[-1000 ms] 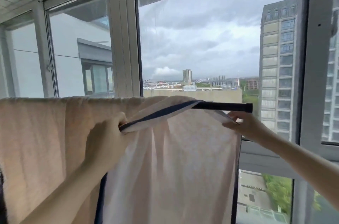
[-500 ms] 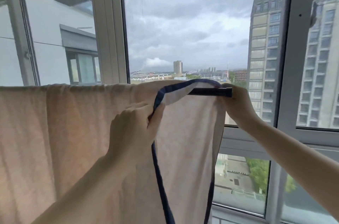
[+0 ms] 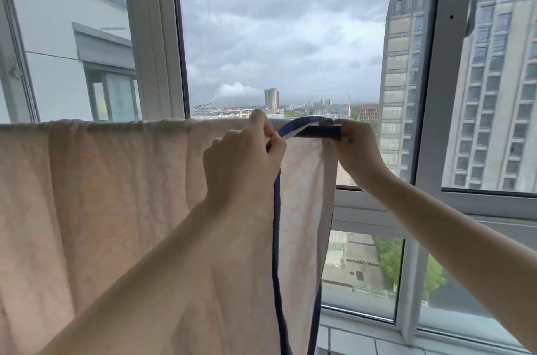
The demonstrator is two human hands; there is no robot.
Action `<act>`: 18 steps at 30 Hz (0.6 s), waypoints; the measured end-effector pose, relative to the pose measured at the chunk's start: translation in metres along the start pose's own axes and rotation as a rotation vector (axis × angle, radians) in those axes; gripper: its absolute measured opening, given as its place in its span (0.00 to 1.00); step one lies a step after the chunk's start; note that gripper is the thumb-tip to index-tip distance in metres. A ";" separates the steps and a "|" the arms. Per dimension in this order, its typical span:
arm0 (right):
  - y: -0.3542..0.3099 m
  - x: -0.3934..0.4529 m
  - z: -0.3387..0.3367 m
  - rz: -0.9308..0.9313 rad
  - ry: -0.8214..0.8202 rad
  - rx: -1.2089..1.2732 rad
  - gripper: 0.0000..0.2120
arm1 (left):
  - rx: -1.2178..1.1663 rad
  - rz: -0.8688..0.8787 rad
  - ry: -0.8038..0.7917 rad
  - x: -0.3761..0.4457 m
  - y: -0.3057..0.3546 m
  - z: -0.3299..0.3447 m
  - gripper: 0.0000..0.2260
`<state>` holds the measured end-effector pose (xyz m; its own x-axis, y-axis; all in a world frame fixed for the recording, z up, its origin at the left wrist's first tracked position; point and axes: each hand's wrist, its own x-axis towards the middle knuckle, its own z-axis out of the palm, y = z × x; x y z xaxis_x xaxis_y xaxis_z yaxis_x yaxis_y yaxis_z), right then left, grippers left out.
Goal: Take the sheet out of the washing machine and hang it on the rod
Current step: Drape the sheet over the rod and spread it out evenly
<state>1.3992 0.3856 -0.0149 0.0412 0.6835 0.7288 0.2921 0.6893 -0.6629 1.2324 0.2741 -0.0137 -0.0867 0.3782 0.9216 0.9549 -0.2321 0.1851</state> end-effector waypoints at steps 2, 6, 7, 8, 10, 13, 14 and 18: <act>0.007 0.003 0.001 0.001 0.030 0.030 0.10 | 0.003 0.012 0.038 0.008 0.002 -0.006 0.04; 0.012 -0.006 0.003 0.010 0.022 0.029 0.11 | -0.037 0.067 -0.011 -0.003 0.010 -0.009 0.09; 0.008 -0.010 0.003 0.001 0.023 0.028 0.12 | -0.055 0.037 -0.088 -0.008 0.014 -0.005 0.13; 0.005 -0.012 0.004 -0.001 0.025 0.045 0.14 | -0.040 0.008 -0.178 -0.012 0.019 0.000 0.17; -0.001 -0.015 0.006 0.009 0.024 0.087 0.15 | 0.077 0.016 -0.312 -0.017 0.027 0.015 0.23; 0.001 -0.016 0.008 0.017 0.019 0.080 0.10 | 0.220 0.028 -0.343 -0.020 0.030 0.032 0.22; 0.003 -0.017 0.007 0.020 0.024 0.079 0.09 | 0.251 0.024 -0.340 -0.021 0.028 0.035 0.21; 0.009 -0.028 0.000 -0.034 0.008 0.033 0.21 | 0.218 -0.017 -0.414 -0.034 0.014 0.042 0.09</act>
<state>1.4005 0.3730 -0.0416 0.0393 0.6577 0.7523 0.2621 0.7197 -0.6429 1.2606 0.2955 -0.0565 -0.0246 0.7162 0.6975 0.9956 -0.0459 0.0822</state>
